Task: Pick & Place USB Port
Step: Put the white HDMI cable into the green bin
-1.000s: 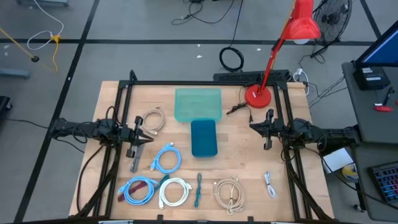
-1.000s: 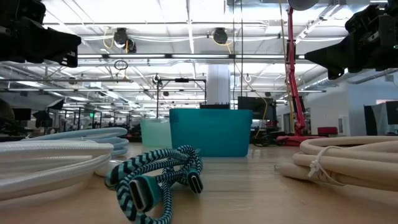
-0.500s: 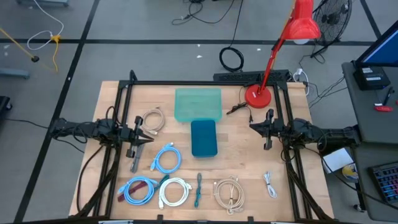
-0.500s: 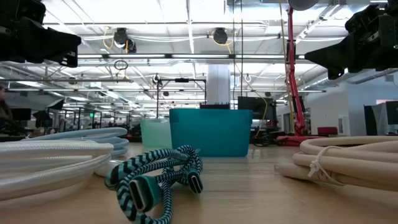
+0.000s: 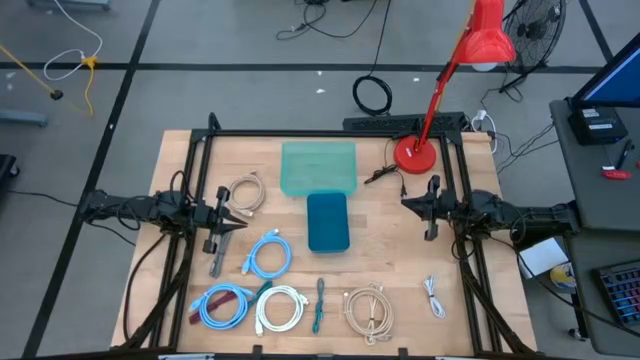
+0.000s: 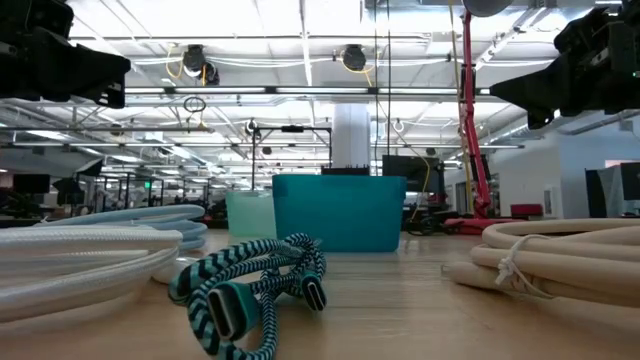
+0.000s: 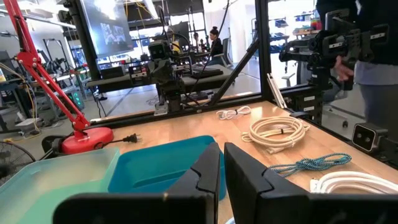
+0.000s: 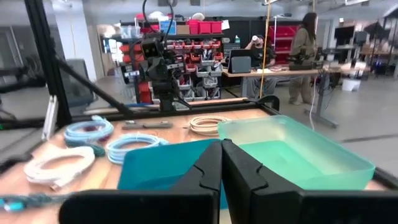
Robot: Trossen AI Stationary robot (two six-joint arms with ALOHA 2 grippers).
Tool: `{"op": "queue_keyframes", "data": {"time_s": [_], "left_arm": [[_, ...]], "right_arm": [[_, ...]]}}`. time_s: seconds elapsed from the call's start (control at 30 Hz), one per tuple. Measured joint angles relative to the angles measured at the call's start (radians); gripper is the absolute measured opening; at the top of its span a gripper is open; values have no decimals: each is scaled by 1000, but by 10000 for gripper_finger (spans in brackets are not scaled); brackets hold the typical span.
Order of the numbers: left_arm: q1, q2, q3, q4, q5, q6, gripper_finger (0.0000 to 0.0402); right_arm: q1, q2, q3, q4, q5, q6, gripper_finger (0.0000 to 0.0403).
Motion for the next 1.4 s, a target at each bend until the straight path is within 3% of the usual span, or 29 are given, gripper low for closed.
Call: {"op": "queue_keyframes", "data": {"time_s": [0.1, 0.3, 0.4, 0.5, 0.7, 0.87, 1.0, 1.13, 1.23, 1.4], "left_arm": [[0, 0, 0, 0, 0, 0, 26], [0, 0, 0, 0, 0, 0, 26], [0, 0, 0, 0, 0, 0, 26], [0, 0, 0, 0, 0, 0, 26], [1, 0, 0, 12, -17, 0, 26], [9, 0, 0, 188, -186, 2, 26], [18, 0, 0, 429, -372, -23, 26], [23, 0, 2, 746, -520, -271, 26], [24, 0, 2, 816, -624, -506, 26], [24, 12, 3, 752, -512, -883, 26]], "right_arm": [[0, 0, 0, 47, 0, 176, 0], [0, 0, 0, 161, 2, 727, 0], [0, 0, 0, 169, 5, 884, 0], [0, 0, 0, 173, 20, 962, 0], [0, 0, 0, 174, 173, 1062, 0], [0, 0, 0, 174, 318, 1074, 0], [0, 0, 0, 174, 412, 1076, 0], [0, 1, 0, 174, 477, 1060, 0], [0, 1, 0, 173, 531, 1058, 0], [0, 1, 0, 174, 550, 1050, 0]]}}
